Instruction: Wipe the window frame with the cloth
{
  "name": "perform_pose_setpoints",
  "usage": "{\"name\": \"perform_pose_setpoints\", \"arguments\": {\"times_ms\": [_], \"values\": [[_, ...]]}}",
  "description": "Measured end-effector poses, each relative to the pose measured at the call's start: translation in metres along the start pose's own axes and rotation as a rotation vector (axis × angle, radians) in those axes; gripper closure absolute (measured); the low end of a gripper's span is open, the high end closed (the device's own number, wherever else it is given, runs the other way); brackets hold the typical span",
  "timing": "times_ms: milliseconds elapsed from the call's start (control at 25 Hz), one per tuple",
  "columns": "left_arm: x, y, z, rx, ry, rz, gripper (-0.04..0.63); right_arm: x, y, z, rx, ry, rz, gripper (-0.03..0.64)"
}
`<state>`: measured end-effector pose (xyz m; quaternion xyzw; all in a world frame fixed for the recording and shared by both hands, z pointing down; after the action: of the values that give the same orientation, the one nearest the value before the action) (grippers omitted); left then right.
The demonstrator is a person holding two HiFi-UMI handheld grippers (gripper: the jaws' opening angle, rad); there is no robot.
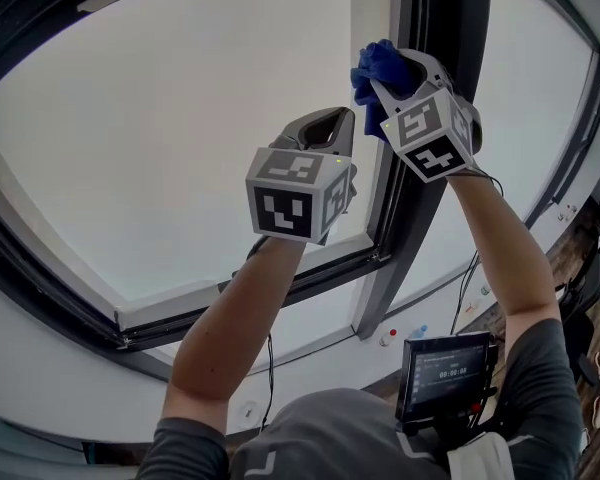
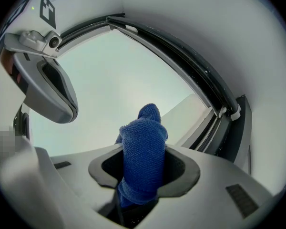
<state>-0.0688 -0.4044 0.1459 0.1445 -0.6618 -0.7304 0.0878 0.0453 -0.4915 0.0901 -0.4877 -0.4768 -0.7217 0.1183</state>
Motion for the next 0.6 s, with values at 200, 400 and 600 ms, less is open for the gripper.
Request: {"name": "perform_pose_setpoints", "arguments": {"times_ms": [200,400,600], "values": [[-0.005,0.025,0.009,0.036,-0.014,0.0,0.588,0.024,0.016,0.006,0.021,-0.019,0.009,0.443],[-0.002,0.051,0.009,0.078,-0.03,0.01,0.588,0.046,0.036,-0.006,0.054,-0.064,-0.009,0.443],[-0.011,0.075,0.023,0.1,-0.055,0.031,0.588,0.069,0.054,0.008,0.072,-0.071,-0.008,0.443]]}}
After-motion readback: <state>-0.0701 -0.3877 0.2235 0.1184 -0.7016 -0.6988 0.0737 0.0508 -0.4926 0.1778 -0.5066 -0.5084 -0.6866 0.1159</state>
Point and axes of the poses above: the fingertips, and each gripper's own axes: z backward along the fingers, x to its left, y out of its underside, the point moved 9 cm from there along z, backward along the fingers, and after that the axes turned 4 degrees about x, right-handed, at the moved point
